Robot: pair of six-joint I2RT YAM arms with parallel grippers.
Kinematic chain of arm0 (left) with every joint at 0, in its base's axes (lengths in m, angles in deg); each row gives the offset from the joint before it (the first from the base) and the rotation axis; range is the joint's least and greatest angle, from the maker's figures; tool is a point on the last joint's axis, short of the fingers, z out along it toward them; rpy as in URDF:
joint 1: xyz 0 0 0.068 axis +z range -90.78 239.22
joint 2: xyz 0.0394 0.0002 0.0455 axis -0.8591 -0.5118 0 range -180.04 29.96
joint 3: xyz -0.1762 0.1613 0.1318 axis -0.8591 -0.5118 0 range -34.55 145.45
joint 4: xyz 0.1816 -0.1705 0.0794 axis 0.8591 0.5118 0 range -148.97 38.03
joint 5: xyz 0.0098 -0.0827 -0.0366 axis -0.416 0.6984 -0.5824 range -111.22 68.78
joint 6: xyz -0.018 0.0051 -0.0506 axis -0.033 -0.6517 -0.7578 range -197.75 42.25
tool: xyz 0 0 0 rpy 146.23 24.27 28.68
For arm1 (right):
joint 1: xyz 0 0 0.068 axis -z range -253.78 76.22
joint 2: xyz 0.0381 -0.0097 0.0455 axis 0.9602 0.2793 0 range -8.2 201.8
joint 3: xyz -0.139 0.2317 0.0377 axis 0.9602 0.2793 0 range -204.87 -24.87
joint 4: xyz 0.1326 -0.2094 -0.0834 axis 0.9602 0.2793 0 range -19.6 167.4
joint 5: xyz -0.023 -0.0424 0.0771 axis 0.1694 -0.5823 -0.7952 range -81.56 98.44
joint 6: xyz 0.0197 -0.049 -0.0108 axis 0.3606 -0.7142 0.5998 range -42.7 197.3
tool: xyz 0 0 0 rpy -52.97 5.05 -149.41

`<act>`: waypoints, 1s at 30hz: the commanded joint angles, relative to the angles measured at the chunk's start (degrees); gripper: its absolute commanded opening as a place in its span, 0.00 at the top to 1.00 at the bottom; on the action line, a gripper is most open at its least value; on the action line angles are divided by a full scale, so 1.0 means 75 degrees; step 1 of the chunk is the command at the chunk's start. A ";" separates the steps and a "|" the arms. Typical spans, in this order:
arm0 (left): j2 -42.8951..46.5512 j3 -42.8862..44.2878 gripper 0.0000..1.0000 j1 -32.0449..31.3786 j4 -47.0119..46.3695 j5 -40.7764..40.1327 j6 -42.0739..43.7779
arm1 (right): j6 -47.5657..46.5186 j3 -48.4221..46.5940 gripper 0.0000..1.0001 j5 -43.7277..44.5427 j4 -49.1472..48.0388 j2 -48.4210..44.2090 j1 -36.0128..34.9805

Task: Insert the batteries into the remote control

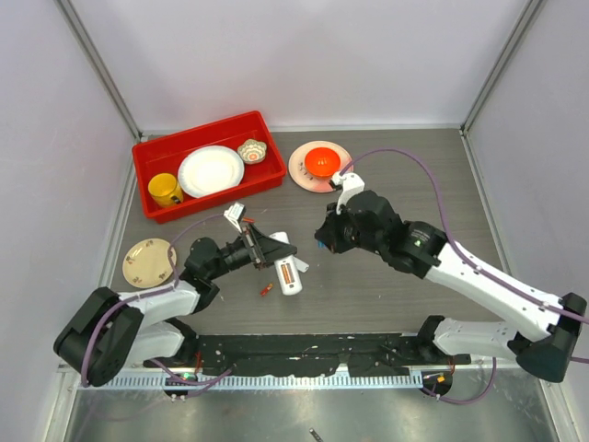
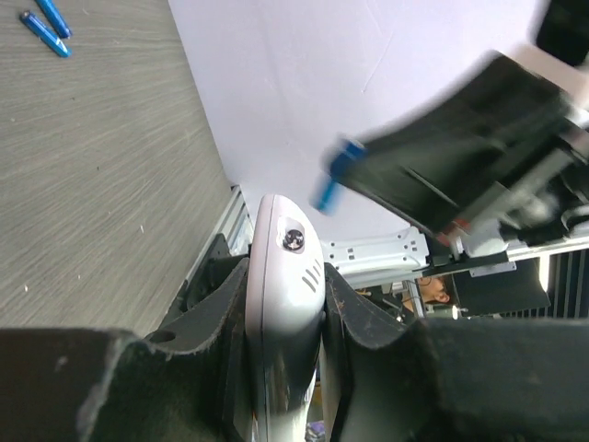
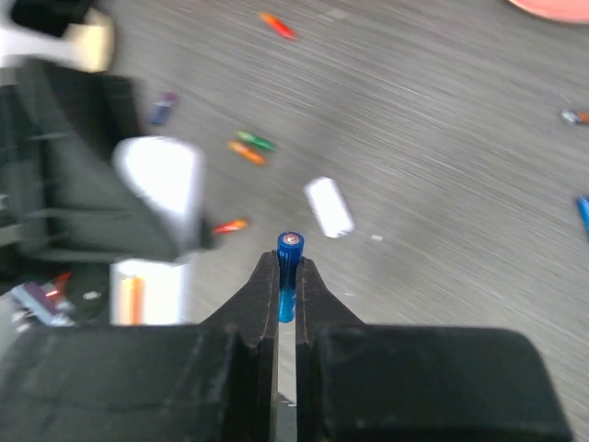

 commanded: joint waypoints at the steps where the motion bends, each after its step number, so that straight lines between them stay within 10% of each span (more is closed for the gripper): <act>1: -0.0571 0.0468 1.00 -0.0270 -0.1175 -0.0505 -0.0084 | 0.0425 -0.0341 0.99 -0.0025 0.0194 -0.0311 -0.0963; 30: -0.1897 0.0585 1.00 -0.0892 -0.2583 -0.1290 -0.0847 | 0.0695 0.0199 0.99 0.1181 -0.0427 0.0496 -0.2195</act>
